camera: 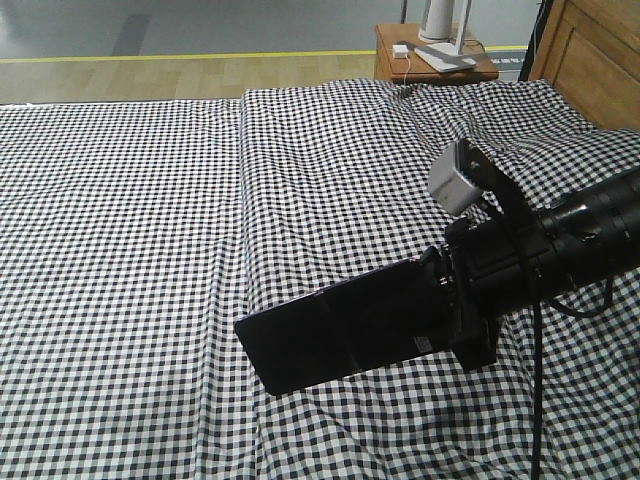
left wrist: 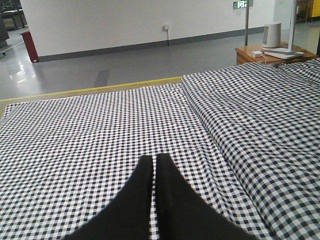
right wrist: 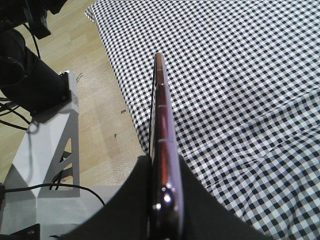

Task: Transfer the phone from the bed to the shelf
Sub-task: 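Lift the phone off the bed with the right gripper, then drive away from the bed holding the phone in the right gripper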

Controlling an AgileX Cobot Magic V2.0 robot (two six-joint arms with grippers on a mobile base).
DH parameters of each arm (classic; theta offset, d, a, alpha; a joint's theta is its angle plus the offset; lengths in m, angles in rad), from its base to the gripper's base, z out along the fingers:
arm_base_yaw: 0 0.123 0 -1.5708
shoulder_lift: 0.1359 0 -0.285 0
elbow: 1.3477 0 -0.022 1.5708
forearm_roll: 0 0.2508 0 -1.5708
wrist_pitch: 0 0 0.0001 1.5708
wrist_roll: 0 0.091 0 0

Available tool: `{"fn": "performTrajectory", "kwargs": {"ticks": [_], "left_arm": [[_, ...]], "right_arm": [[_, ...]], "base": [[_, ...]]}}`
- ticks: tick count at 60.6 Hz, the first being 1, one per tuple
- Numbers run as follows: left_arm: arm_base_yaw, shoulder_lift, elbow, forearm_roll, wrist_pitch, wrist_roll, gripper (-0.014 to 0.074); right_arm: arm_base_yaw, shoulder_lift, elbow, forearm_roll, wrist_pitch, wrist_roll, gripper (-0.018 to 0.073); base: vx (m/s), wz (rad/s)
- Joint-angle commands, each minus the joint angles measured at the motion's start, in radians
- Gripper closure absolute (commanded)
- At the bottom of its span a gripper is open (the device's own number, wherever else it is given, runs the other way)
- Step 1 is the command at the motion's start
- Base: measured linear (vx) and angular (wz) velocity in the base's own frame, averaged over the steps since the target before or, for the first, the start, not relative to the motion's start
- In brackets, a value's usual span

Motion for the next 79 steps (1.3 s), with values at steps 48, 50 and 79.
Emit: {"fn": "performTrajectory", "kwargs": {"ticks": [48, 50, 79], "left_arm": [[0.001, -0.013, -0.022, -0.009, -0.072, -0.006, 0.0595], [0.001, -0.013, -0.022, -0.009, -0.072, -0.006, 0.0595], [0.001, -0.013, -0.022, -0.009, -0.072, -0.006, 0.0595]], "right_arm": [[-0.002, -0.034, -0.025, 0.079, 0.079, -0.001, 0.0561], [-0.002, -0.034, -0.025, 0.079, 0.079, -0.001, 0.0561], [-0.002, -0.034, -0.025, 0.079, 0.079, -0.001, 0.0561]], "base": [[-0.01, 0.04], [-0.04, 0.17], [-0.07, 0.27]]}}
